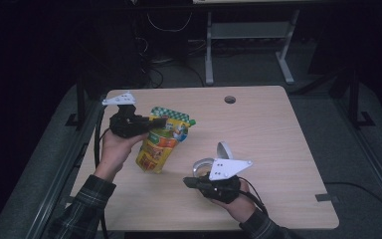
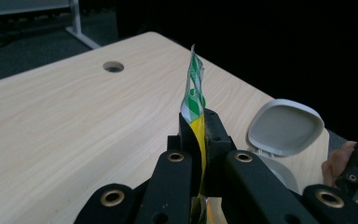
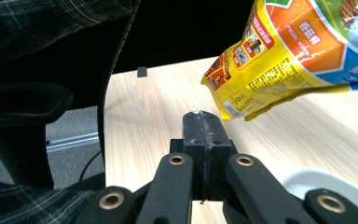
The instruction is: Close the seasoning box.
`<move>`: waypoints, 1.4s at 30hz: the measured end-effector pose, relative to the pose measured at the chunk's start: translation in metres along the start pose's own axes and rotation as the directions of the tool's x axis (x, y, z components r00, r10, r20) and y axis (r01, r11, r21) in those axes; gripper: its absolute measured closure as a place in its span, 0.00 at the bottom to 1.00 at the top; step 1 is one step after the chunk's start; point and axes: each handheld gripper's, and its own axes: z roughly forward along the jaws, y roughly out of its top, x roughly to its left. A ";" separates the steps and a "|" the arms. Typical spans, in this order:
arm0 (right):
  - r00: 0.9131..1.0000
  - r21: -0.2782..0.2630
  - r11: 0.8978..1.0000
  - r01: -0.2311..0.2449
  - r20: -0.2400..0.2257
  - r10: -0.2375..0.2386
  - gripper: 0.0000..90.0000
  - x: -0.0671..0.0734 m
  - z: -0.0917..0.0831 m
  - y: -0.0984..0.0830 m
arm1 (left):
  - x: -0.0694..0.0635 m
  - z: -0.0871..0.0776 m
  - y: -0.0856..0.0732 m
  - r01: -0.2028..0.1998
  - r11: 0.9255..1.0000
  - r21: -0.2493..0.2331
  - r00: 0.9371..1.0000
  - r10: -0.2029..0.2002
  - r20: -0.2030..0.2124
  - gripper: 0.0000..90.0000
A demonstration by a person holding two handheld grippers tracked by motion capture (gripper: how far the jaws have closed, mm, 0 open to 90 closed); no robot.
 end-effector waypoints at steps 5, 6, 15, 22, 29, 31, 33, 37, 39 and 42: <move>1.000 0.018 1.000 -0.018 -0.009 0.018 1.00 -0.006 -0.015 -0.006 | 0.004 0.012 -0.003 -0.013 1.000 -0.012 1.000 0.013 0.008 1.00; 1.000 0.019 1.000 -0.023 -0.008 0.023 1.00 -0.007 -0.019 -0.007 | 0.004 0.014 -0.004 -0.014 1.000 -0.018 1.000 0.014 0.007 1.00; 0.997 0.021 0.998 -0.065 0.030 0.064 1.00 -0.019 -0.046 -0.023 | 0.008 0.033 -0.015 -0.023 0.997 -0.067 0.999 0.025 0.029 1.00; 0.995 0.027 0.996 -0.085 0.051 0.084 1.00 -0.022 -0.060 -0.034 | 0.010 0.037 -0.030 -0.056 0.996 -0.068 0.998 0.058 0.030 1.00; 0.992 0.029 0.993 -0.112 0.066 0.110 1.00 -0.026 -0.068 -0.041 | 0.015 0.022 -0.048 -0.045 0.994 -0.095 0.998 0.050 0.042 1.00; 0.991 0.027 0.993 -0.114 0.075 0.112 1.00 -0.028 -0.070 -0.042 | 0.016 0.016 -0.051 -0.040 0.994 -0.102 0.998 0.044 0.046 1.00; 0.989 0.027 0.992 -0.121 0.084 0.118 1.00 -0.029 -0.073 -0.044 | 0.017 0.009 -0.055 -0.042 0.994 -0.105 0.998 0.046 0.035 0.99; 0.987 0.031 0.991 -0.130 0.100 0.126 1.00 -0.033 -0.078 -0.048 | 0.018 -0.004 -0.061 -0.048 0.995 -0.091 0.998 0.050 0.024 0.99; 0.985 0.035 0.990 -0.136 0.110 0.131 1.00 -0.036 -0.080 -0.049 | 0.017 -0.011 -0.065 -0.047 0.995 -0.086 0.999 0.049 0.023 0.99; 0.984 0.035 0.990 -0.135 0.126 0.130 1.00 -0.040 -0.083 -0.051 | 0.017 -0.019 -0.072 -0.039 0.996 -0.084 0.999 0.041 0.024 0.99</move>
